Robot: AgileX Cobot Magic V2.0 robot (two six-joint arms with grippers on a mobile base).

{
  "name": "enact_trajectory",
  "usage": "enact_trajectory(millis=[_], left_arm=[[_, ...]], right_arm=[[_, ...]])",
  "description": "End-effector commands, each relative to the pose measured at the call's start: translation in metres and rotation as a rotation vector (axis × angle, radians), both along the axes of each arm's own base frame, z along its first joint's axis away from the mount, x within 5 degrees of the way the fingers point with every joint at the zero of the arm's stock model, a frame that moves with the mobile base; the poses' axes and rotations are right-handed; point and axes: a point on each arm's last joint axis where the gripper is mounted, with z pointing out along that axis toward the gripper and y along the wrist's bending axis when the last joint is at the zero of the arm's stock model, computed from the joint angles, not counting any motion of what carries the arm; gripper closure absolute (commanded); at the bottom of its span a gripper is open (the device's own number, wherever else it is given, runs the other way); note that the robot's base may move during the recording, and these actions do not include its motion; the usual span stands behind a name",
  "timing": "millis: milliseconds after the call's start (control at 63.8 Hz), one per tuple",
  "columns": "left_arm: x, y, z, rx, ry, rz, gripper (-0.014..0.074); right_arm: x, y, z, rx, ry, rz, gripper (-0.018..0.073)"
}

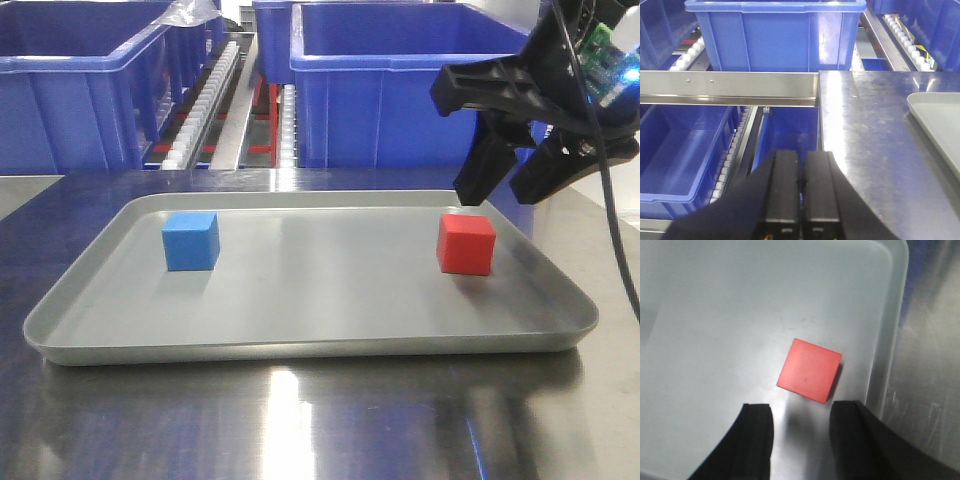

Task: Sort and place red and blue blocks on shelf
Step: 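Move the open right gripper over the red cube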

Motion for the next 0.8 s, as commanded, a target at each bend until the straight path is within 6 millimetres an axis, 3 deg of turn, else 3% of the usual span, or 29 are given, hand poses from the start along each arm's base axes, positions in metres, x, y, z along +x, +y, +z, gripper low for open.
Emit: enact_trajectory(millis=[0,501,674,783], left_arm=[[0.0006,-0.0017,-0.0024,-0.012,-0.062,-0.017,0.0473],[0.0006,-0.0017,-0.0024,-0.012,-0.062,-0.017,0.0473],[0.0006,-0.0017,-0.0024,-0.012,-0.062,-0.017,0.0473],[0.0006,-0.0017,-0.0024,-0.012,-0.062,-0.017,0.0473]], right_arm=[[0.0042,0.002,0.0245,0.057,-0.121,-0.001,0.0174],[0.0055,0.0026,0.026,0.068,-0.141,-0.002,0.0168],[0.0047,0.0023,0.0252,0.064,-0.13,-0.002,0.004],[0.005,0.0024,0.0245,0.062,-0.127,-0.001,0.0028]])
